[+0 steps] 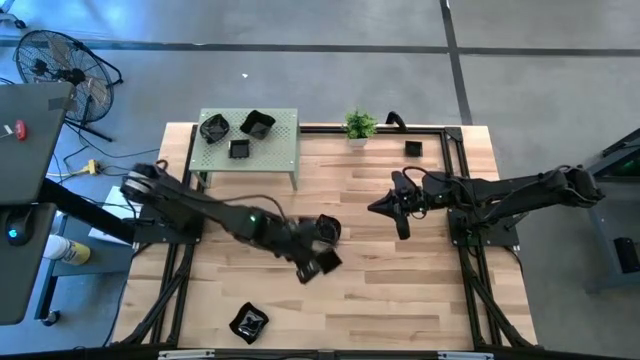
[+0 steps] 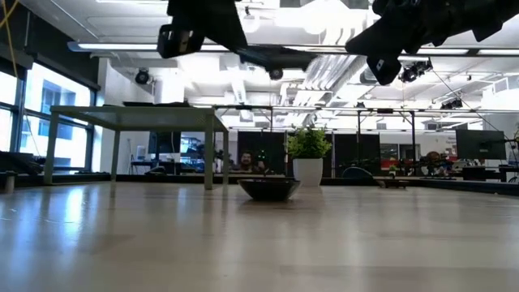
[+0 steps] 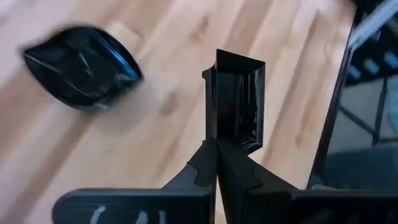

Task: Pick & Place Mini shaped plates
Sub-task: Stack the black square plate on top of the black square plate on the shelf

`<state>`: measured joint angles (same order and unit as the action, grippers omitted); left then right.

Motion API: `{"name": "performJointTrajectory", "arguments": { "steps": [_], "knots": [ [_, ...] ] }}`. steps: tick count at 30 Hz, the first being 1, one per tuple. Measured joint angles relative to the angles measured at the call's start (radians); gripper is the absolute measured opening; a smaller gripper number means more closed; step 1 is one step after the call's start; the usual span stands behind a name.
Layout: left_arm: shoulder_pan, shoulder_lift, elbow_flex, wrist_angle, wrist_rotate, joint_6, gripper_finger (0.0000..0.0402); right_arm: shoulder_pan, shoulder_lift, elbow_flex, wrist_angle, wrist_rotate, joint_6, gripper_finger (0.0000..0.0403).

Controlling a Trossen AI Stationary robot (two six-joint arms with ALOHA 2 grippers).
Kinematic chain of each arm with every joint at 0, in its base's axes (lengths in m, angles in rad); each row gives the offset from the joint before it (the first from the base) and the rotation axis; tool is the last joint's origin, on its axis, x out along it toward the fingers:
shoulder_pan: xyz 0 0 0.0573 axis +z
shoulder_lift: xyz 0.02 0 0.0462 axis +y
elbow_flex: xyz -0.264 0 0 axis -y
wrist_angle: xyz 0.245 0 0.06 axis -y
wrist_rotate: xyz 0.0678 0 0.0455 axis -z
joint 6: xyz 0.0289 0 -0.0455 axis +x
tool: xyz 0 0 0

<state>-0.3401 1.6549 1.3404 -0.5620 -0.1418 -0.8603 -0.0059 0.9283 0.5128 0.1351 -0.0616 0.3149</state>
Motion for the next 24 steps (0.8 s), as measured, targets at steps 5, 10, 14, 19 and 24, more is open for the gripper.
{"name": "performJointTrajectory", "arguments": {
  "steps": [5, 10, 14, 19, 24],
  "knots": [
    [0.051, -0.147, -0.142, 0.077, -0.026, -0.007, 0.0000, 0.000, 0.000, 0.000, 0.006, 0.002, 0.024, 0.0004],
    [0.121, -0.352, -0.295, 0.099, -0.047, -0.032, 0.0000, 0.000, 0.000, 0.000, 0.006, 0.004, 0.043, 0.0006],
    [0.209, -0.534, -0.381, 0.080, -0.073, -0.034, 0.0000, 0.000, 0.000, 0.000, 0.007, 0.038, 0.047, 0.0002],
    [0.346, -0.734, -0.429, 0.017, -0.077, -0.035, 0.0000, 0.000, 0.000, 0.000, 0.009, 0.102, 0.061, 0.0004],
    [0.503, -0.879, -0.428, -0.105, -0.074, -0.049, 0.0000, 0.000, 0.000, 0.000, 0.007, 0.147, 0.105, 0.0006]
  ]
}}
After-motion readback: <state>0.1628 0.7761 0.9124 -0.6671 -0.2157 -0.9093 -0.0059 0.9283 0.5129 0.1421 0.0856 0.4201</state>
